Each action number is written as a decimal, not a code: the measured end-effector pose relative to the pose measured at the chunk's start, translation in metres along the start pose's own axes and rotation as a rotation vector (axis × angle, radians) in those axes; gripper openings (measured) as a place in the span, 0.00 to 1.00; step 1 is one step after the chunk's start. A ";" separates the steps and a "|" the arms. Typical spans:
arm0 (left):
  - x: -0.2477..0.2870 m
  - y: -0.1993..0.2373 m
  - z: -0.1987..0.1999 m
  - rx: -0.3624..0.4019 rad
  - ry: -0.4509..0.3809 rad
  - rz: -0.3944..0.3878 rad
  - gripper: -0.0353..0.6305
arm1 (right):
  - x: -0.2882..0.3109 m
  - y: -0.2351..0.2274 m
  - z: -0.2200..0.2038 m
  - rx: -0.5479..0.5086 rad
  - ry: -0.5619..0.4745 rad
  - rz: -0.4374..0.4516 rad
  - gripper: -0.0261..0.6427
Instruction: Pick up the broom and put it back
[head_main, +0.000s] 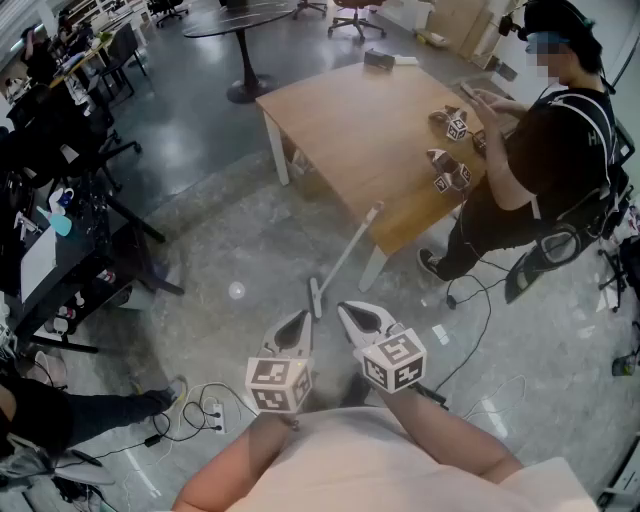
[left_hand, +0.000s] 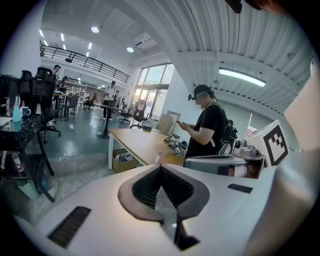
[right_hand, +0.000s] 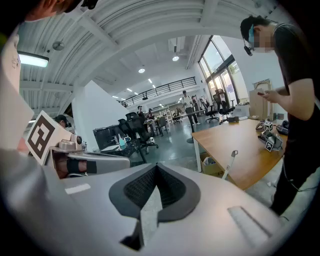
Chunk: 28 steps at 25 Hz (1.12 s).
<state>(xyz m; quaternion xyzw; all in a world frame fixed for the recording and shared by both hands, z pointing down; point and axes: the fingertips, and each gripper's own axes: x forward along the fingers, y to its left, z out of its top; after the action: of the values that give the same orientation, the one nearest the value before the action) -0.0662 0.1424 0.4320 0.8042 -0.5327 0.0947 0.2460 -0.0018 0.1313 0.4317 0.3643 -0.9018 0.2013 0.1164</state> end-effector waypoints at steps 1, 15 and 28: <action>0.000 0.001 0.000 -0.001 0.001 -0.001 0.06 | 0.001 0.000 0.000 0.000 0.000 0.000 0.03; -0.003 0.019 0.005 0.002 0.020 -0.059 0.06 | 0.013 0.008 0.000 0.032 -0.003 -0.060 0.03; 0.034 0.042 0.011 0.035 0.068 -0.102 0.06 | 0.055 -0.101 -0.029 0.137 0.012 -0.184 0.17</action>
<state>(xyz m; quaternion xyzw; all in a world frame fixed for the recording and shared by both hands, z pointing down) -0.0912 0.0967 0.4490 0.8307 -0.4807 0.1184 0.2545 0.0322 0.0451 0.5047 0.4513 -0.8480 0.2531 0.1145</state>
